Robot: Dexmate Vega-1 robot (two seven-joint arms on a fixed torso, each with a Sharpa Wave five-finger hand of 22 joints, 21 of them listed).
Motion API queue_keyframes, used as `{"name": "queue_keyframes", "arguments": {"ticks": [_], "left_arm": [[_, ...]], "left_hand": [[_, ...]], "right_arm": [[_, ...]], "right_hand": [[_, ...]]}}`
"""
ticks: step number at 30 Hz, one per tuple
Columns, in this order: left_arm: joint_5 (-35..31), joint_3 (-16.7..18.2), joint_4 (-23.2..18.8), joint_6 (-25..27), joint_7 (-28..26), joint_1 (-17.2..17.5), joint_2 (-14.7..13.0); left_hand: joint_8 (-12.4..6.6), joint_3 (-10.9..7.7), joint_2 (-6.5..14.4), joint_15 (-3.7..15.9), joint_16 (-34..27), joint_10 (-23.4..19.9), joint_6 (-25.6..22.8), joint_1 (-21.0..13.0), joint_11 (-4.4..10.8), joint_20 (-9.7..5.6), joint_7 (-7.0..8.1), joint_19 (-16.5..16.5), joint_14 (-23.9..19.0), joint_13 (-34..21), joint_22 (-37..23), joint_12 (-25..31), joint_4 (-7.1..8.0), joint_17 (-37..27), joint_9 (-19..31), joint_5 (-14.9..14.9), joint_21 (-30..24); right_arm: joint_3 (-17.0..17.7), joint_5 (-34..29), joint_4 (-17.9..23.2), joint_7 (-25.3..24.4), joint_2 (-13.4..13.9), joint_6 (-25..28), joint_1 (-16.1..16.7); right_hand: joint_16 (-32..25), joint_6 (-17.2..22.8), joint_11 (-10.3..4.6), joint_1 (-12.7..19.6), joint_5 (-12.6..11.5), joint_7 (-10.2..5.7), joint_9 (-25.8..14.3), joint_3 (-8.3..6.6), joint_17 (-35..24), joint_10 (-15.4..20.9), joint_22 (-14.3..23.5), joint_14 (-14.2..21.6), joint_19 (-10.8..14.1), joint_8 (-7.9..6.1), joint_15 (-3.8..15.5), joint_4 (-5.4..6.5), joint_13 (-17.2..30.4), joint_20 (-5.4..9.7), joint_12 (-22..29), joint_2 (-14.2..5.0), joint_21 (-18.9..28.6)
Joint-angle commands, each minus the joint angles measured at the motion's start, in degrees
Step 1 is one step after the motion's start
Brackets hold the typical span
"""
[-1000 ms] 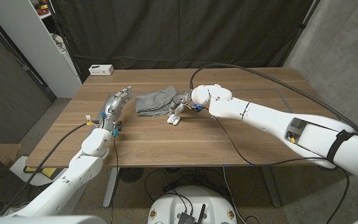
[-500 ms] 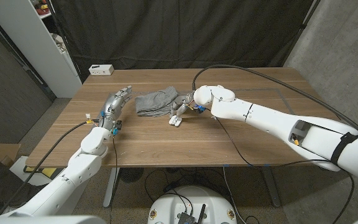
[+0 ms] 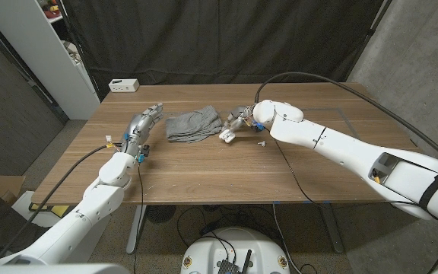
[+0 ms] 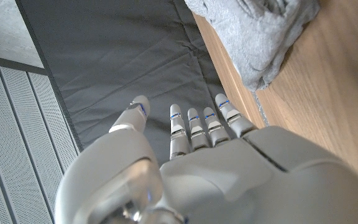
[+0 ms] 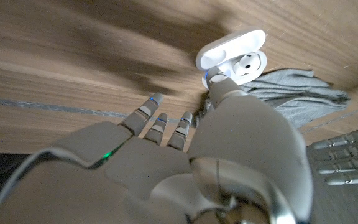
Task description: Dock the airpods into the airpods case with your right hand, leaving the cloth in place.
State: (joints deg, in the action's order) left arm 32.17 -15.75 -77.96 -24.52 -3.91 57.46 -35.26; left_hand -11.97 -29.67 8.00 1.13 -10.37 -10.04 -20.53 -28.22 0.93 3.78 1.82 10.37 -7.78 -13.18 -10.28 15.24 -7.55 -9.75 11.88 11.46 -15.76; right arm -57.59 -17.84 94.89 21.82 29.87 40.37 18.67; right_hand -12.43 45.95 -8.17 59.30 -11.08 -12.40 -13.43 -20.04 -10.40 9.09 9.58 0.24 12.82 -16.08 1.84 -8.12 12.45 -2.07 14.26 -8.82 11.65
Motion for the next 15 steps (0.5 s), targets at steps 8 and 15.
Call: {"name": "queue_keyframes", "arguments": {"ticks": [8,15], "left_arm": [[-0.8,-1.0,-1.3,2.3,-0.1,-1.3,-0.5],[-1.1,-1.2,-1.8,2.9,-0.3,-1.5,-0.8]], "left_hand": [[0.10,0.35,-0.3,-0.04,-0.1,-0.5,-0.1,0.9,-0.06,-0.05,0.13,0.8,-0.4,-0.3,-0.1,-0.1,0.30,-0.2,0.1,0.2,0.2],[0.13,0.42,-0.4,-0.05,-0.1,-0.6,-0.1,1.1,0.02,-0.08,0.23,0.8,-0.4,-0.3,-0.1,-0.2,0.28,-0.1,0.1,0.2,0.3]], "right_arm": [[9.8,8.2,2.5,-18.7,3.0,7.7,8.7],[10.4,10.8,0.3,-23.5,2.1,8.6,9.9]], "right_hand": [[-0.1,-2.3,1.82,-0.9,-0.1,-0.07,-0.4,0.64,0.0,1.1,0.2,1.4,1.6,1.45,2.50,-0.05,0.3,-0.13,-0.2,0.41,0.1],[-0.2,-3.0,2.28,-1.1,-0.1,-0.05,-0.5,0.92,0.0,1.8,0.2,2.3,2.5,1.96,2.42,-0.21,0.3,-0.21,-0.1,0.73,0.2]]}}
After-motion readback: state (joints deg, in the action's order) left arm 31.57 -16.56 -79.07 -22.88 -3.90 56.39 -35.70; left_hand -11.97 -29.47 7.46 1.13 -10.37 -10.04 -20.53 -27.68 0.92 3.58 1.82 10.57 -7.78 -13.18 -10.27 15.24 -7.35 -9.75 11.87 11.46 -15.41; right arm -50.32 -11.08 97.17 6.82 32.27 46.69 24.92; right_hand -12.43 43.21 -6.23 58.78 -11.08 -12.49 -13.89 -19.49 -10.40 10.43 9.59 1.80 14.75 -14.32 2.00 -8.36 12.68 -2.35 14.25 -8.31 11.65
